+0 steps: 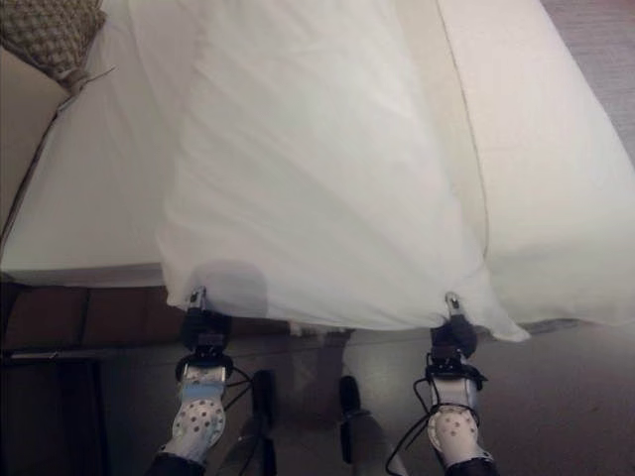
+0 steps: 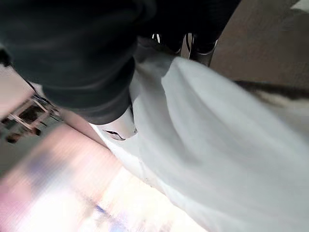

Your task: Make the bed

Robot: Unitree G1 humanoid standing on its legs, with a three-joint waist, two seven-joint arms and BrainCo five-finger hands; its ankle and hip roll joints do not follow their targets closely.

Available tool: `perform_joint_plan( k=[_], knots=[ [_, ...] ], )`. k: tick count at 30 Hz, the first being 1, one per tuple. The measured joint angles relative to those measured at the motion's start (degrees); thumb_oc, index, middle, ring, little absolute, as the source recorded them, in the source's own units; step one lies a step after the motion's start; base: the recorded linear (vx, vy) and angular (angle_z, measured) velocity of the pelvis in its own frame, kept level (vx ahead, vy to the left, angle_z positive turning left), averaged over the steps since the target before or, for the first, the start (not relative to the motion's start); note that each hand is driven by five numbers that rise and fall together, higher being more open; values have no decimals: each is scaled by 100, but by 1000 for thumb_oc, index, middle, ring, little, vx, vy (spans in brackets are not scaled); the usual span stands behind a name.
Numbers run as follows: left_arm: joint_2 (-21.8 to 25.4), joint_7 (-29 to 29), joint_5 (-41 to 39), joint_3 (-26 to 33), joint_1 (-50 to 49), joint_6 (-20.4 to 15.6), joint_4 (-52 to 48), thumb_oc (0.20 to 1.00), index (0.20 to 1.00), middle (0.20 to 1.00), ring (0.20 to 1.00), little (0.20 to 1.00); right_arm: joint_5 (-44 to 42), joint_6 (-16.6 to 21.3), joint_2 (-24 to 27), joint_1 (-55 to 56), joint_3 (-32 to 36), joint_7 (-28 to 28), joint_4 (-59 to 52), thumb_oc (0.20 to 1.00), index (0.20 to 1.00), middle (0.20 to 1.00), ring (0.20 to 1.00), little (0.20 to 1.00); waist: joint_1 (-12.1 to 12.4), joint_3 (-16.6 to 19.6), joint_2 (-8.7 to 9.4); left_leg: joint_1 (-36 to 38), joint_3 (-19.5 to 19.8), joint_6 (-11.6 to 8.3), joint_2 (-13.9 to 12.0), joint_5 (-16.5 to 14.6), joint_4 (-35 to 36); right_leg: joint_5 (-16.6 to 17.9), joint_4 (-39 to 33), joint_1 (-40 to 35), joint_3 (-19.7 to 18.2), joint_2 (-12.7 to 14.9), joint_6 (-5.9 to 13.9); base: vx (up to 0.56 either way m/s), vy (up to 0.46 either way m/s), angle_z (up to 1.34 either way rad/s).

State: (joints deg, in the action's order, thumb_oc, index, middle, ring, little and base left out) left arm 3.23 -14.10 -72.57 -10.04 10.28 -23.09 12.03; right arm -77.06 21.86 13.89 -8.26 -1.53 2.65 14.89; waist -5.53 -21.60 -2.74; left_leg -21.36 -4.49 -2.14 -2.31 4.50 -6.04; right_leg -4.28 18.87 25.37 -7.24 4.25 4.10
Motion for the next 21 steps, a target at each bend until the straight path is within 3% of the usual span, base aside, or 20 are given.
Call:
perform_joint_plan(
  k=[1,3,5,7,9,12,21],
  knots=[
    [5,2,1,-4,-28,12,32,200,200,200,200,200,31,0,13,-17,15,24,20,200,200,200,200,200,-63,-1,-7,46,-193,167,242,-30,-26,18,-81,-46,-108,269,196,40,247,-23],
    [88,0,3,10,-56,13,33,200,200,200,200,200,86,-1,-88,-62,30,43,140,200,200,200,200,200,-47,7,29,43,-442,398,446,-145,-98,170,-326,-61,-70,547,313,24,262,-42],
    [164,-9,5,39,-117,25,43,200,200,200,200,200,102,-20,-152,-66,27,37,268,200,200,200,200,200,-27,7,28,54,-327,469,587,-146,-86,302,-686,-302,-102,531,374,7,132,-26],
    [201,-51,27,30,-118,25,63,200,200,200,200,200,102,-25,-206,-64,27,24,444,200,200,200,200,200,-46,7,31,71,-56,569,639,-75,12,162,-631,-340,-167,251,373,0,56,17],
    [215,-127,154,30,-79,27,92,200,200,200,200,200,94,-28,-223,-97,29,32,555,200,200,200,200,200,-159,-3,12,106,170,554,638,62,162,4,-466,-243,-335,-96,132,9,-30,33],
    [230,-179,187,122,1,29,90,200,200,200,200,200,96,-43,-243,-200,12,36,686,200,200,200,200,200,-133,0,18,140,134,517,573,74,167,229,-659,-385,-249,-136,109,-17,-121,3],
    [317,-207,226,688,299,28,-66,200,200,200,200,200,378,-236,-149,-251,-172,-85,289,200,200,200,200,200,-75,24,10,11,138,204,267,243,502,276,-588,-103,-54,-418,-137,-10,-67,1]
  ],
)
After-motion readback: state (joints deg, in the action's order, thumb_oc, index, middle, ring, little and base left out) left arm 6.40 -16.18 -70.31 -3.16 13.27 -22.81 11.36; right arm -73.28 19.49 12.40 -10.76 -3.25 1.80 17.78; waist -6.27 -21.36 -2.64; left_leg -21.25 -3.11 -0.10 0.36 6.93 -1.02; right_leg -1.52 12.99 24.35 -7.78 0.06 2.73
